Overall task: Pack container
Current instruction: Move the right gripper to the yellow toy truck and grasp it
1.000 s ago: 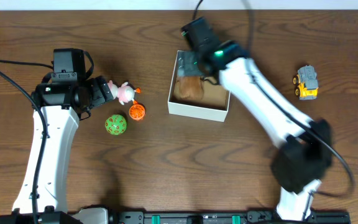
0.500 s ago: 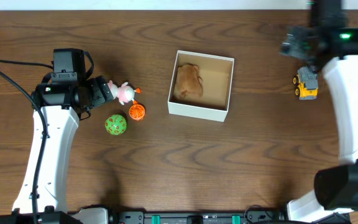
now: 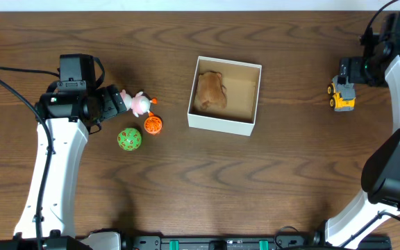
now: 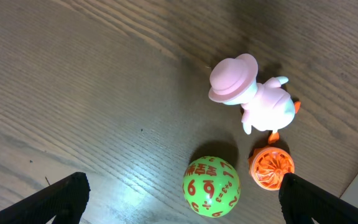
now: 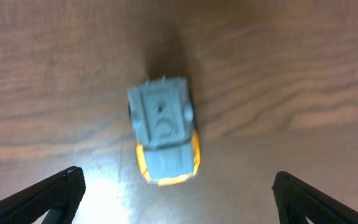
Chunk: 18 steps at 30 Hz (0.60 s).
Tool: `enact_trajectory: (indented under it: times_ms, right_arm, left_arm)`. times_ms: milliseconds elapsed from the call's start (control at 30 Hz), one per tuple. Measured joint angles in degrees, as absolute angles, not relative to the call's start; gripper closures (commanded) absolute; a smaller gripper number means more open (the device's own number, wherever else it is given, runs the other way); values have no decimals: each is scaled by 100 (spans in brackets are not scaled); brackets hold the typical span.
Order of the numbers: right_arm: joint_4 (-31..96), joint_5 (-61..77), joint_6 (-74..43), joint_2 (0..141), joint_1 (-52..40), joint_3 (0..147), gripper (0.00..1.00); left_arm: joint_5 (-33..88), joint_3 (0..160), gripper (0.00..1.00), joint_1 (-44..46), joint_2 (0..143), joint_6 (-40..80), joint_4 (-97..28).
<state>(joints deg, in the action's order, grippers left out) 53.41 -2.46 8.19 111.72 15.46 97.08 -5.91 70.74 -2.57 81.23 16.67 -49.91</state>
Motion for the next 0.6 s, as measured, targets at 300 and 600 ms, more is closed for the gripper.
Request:
enact_trajectory:
  times_ms: [300, 600]
  right_arm:
    - [5129, -119, 1066, 11861, 1608, 9708, 12]
    - [5129, -99, 1092, 12274, 1608, 9706, 29]
  left_arm:
    - [-591, 7074, 2, -259, 8123, 1667, -4991]
    - [-591, 7074, 2, -257, 8123, 1667, -4991]
